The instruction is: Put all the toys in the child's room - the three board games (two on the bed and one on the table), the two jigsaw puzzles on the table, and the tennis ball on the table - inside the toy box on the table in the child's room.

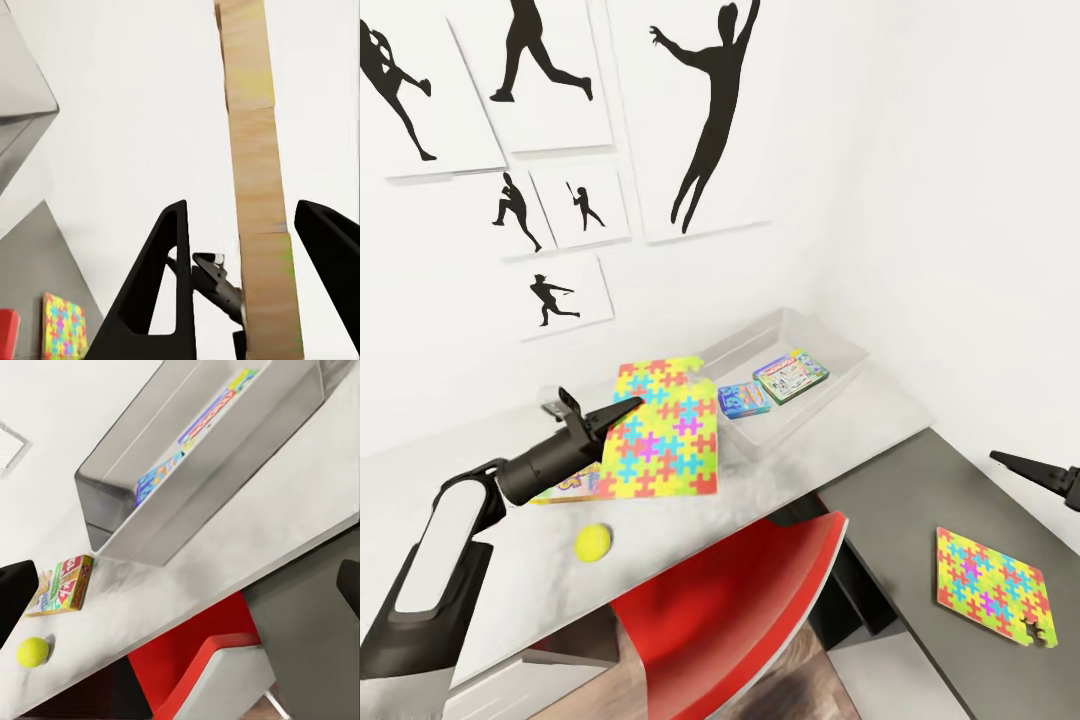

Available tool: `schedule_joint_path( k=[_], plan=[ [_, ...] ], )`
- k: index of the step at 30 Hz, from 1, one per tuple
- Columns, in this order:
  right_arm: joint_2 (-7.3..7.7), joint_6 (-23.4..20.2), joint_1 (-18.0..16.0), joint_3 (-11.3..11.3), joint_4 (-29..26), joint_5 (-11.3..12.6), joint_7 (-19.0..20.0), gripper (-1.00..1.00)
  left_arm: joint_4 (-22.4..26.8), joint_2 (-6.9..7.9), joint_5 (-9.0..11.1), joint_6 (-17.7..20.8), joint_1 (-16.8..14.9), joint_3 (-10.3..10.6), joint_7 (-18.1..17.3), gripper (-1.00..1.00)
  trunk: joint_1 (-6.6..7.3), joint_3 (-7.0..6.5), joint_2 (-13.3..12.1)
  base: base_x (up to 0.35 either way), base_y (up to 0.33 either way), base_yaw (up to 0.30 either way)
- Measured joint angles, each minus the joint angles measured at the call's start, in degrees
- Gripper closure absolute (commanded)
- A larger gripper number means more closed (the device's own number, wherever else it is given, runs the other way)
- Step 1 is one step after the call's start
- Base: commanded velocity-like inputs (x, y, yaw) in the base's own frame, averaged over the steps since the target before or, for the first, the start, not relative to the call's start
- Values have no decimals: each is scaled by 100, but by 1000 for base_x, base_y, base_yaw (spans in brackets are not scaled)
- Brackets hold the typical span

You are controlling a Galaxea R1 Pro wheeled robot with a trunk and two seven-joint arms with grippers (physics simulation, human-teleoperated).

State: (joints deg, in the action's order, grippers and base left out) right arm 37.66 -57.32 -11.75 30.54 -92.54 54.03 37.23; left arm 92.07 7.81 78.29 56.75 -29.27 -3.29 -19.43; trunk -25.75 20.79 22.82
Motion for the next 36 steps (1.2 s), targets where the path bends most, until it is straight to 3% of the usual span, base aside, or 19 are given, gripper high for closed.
schedule_joint_path(
  k=[3, 5, 8, 12, 14, 23, 26, 30, 33, 36],
  plan=[
    [11, -22, 2, -101, -1, 2, 309, -100, -3, -84, -3, 1, -141, 360, 34, 100, 0, 0, 0, 0, 0, 0],
    [33, -36, 2, -199, -2, 1, 852, -100, -9, -262, -4, -8, -262, 660, 67, 100, 0, 0, 0, 0, 0, 0],
    [44, -49, 6, -258, -2, -4, 1464, -100, -9, -465, -7, -14, -344, 831, 91, 100, 0, 0, 0, 0, 0, 0],
    [36, -54, 10, -336, -2, -11, 1985, -100, -12, -688, -13, -19, -426, 958, 257, 100, 0, 0, 0, 0, 0, 0],
    [24, -51, 10, -378, -2, -14, 2079, -100, -12, -733, -10, -19, -442, 981, 345, 100, 0, 0, 0, 0, 0, 0],
    [14, -42, -3, -955, -2, -25, 2235, -100, -28, -801, -11, -34, -477, 1023, 538, 100, 0, 0, 0, 0, 0, 0],
    [8, -55, -45, -1178, -2, -21, 2238, -100, -114, -898, -170, -44, -532, 1152, 613, 100, 0, 0, 0, 0, 0, 0],
    [-17, -62, -207, -1716, 1, -15, 2201, -100, -285, -1036, -544, -52, -592, 1301, 666, 100, 0, 0, -1, 0, 0, 0],
    [-108, -66, -419, -2146, 4, -12, 2179, -100, -452, -1155, -792, -53, -659, 1360, 674, 100, 0, 0, -1, 0, 0, 0],
    [-217, -77, -565, -2409, 6, -10, 2167, -100, -555, -1228, -938, -52, -709, 1434, 676, 100, 0, 0, 0, 0, 0, 0]
  ],
)
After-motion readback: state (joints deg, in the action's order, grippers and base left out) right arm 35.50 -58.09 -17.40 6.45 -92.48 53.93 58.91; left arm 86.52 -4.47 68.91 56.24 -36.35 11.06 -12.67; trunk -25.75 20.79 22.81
